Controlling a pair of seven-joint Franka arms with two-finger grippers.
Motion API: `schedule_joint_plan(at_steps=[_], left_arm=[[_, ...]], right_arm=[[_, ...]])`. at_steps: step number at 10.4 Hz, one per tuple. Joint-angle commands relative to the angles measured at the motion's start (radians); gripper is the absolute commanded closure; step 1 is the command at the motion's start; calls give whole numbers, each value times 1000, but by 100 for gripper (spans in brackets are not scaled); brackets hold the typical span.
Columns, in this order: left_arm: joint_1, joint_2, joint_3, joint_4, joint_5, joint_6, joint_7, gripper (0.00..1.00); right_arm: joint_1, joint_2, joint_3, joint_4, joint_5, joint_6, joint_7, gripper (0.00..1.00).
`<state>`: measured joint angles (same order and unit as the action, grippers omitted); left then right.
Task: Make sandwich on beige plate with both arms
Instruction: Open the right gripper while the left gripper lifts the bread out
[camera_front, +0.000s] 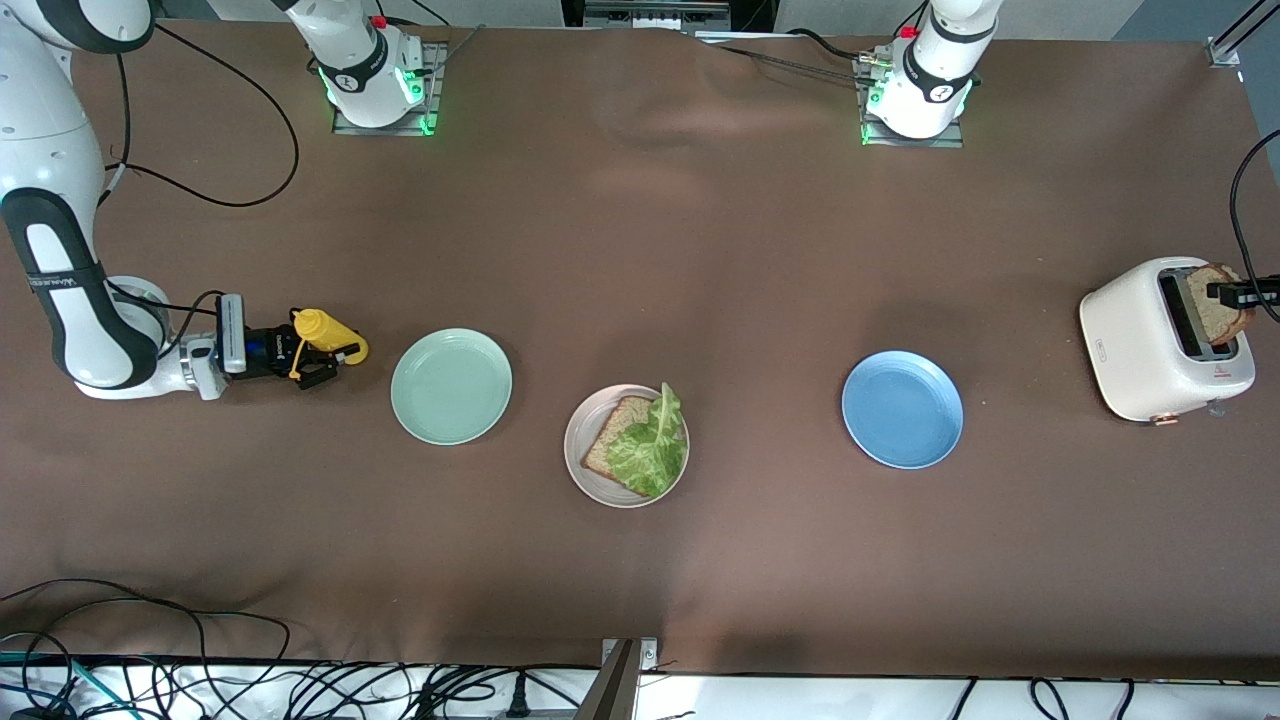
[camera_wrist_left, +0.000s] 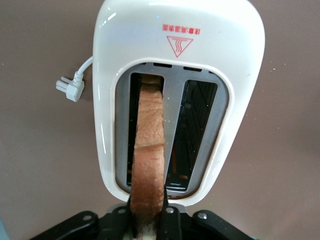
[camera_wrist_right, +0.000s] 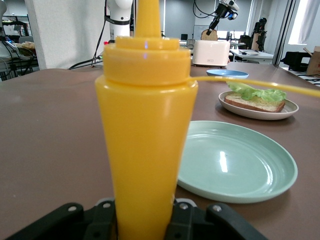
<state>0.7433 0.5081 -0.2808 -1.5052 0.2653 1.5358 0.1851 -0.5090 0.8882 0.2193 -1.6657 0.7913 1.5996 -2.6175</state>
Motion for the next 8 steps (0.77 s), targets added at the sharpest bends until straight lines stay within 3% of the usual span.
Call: schedule_joint_plan(at_steps=[1, 8], left_arm=[[-4, -28, -17, 23, 31, -8, 8, 100], [-2, -217, -138, 60, 19, -199, 17, 100]], right_arm=[[-13, 31, 8, 47, 11, -1, -22, 100], [-8, 64, -17, 52, 16, 74, -87, 98]])
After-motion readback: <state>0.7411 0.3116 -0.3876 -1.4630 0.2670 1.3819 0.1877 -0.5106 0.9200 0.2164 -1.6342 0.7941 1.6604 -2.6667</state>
